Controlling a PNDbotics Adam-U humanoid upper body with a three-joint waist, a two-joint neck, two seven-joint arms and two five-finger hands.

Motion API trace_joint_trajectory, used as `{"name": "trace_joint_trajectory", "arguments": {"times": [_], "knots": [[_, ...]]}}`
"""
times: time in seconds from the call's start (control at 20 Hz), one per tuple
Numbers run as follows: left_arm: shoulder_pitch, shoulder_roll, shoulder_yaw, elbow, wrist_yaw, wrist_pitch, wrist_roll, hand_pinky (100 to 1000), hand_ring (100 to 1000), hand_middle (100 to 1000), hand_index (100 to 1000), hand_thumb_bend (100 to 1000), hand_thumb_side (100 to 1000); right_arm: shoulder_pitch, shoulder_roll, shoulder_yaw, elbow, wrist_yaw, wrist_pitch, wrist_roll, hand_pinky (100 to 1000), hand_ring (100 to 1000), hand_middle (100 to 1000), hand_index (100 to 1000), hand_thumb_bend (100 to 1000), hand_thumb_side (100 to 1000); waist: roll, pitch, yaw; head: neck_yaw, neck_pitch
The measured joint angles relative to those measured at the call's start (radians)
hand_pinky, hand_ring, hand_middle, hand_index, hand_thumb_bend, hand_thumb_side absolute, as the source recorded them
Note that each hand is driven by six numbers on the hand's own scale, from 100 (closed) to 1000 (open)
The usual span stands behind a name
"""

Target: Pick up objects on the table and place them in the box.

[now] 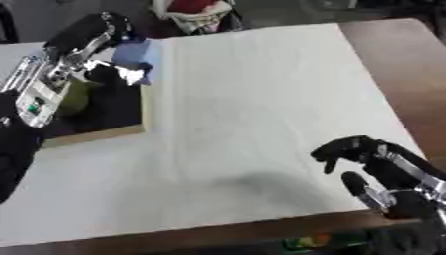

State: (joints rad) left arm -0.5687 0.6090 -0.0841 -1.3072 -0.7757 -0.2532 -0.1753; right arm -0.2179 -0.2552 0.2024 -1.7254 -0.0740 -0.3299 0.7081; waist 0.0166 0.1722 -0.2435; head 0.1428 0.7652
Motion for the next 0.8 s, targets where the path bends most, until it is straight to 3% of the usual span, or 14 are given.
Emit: {"name": "trace_joint_trajectory", "arguments": {"times": [0.2, 0.35, 0.4, 0.5, 0.8], "knots": [[0.063, 0.0, 0.032, 0.0, -0.029, 0.019, 0.016, 559, 536, 584, 749, 155, 156, 0.002, -0.001, -0.003, 0.0, 0.002, 0.0, -0.001, 779, 803, 545, 823, 100, 470, 0.002, 0.0, 0.006, -0.004, 0.0], [0.095, 0.0, 0.053, -0.003, -0.047, 0.036, 0.032, 653, 658, 705, 826, 247, 180, 0.005, -0.003, -0.005, 0.0, 0.003, 0.0, -0.001, 779, 803, 545, 822, 100, 470, 0.005, 0.0, 0.011, -0.007, 0.0], [0.104, 0.0, 0.059, -0.008, -0.055, 0.04, 0.036, 708, 729, 763, 865, 341, 415, 0.005, -0.003, -0.005, 0.0, 0.004, 0.0, -0.001, 779, 803, 544, 822, 100, 470, 0.005, 0.0, 0.011, -0.008, 0.0], [0.123, -0.003, 0.073, -0.023, -0.075, 0.048, 0.04, 763, 782, 815, 896, 428, 552, 0.007, -0.003, -0.005, 0.0, 0.005, 0.0, -0.002, 779, 803, 545, 822, 100, 470, 0.005, 0.0, 0.013, -0.01, 0.0], [0.187, -0.017, 0.118, -0.104, -0.13, 0.068, 0.067, 807, 848, 893, 927, 547, 765, 0.008, -0.004, -0.006, 0.001, 0.006, 0.0, -0.006, 779, 803, 545, 822, 100, 470, 0.004, -0.001, 0.026, -0.012, 0.0]]}}
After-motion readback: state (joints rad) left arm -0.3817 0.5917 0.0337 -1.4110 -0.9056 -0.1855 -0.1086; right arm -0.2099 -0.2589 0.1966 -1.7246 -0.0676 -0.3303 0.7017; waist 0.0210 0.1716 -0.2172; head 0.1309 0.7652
